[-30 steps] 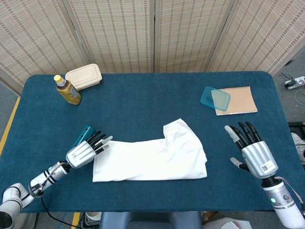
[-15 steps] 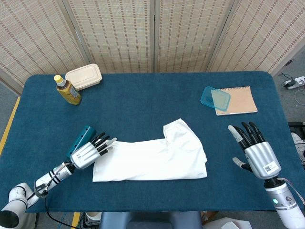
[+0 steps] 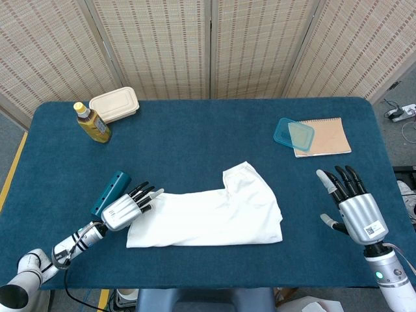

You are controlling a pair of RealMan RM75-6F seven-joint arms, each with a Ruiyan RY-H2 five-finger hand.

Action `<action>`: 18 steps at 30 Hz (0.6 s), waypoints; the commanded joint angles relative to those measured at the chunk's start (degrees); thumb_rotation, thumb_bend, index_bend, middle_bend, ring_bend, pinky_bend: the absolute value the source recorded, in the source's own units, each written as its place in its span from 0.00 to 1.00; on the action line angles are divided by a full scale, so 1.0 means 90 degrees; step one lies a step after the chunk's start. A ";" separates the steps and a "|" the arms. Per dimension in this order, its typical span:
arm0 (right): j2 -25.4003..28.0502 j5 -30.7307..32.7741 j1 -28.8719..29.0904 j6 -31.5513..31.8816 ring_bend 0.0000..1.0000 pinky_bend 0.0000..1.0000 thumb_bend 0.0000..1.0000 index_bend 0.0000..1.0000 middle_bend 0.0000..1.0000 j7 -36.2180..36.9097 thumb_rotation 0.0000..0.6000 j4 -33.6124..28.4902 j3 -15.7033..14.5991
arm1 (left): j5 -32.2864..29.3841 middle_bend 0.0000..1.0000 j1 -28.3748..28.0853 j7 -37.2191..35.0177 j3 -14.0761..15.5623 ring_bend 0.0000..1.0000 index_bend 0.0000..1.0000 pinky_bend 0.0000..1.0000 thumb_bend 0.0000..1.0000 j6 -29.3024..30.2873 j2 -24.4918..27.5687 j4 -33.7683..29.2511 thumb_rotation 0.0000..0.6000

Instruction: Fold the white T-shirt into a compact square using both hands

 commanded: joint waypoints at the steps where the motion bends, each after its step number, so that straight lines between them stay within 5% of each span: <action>1: -0.0015 -0.0004 -0.0004 -0.0002 0.02 0.00 0.07 0.00 0.15 0.0014 1.00 0.0026 0.0004 | -0.0032 0.04 -0.0019 -0.0021 0.0013 0.00 0.53 0.00 0.26 -0.0041 0.0014 -0.0072 1.00; 13: -0.0046 -0.0026 -0.0026 0.0029 0.03 0.00 0.07 0.01 0.16 0.0084 1.00 0.0104 0.0033 | -0.0149 0.13 -0.0132 -0.0133 0.0006 0.00 0.67 0.00 0.41 -0.0220 0.0125 -0.0593 1.00; 18: -0.0066 -0.0042 -0.0059 0.0100 0.03 0.00 0.07 0.02 0.16 0.0162 1.00 0.0158 0.0042 | -0.0217 0.19 -0.0196 -0.0147 -0.0017 0.02 0.72 0.00 0.59 -0.0379 0.0237 -0.0992 1.00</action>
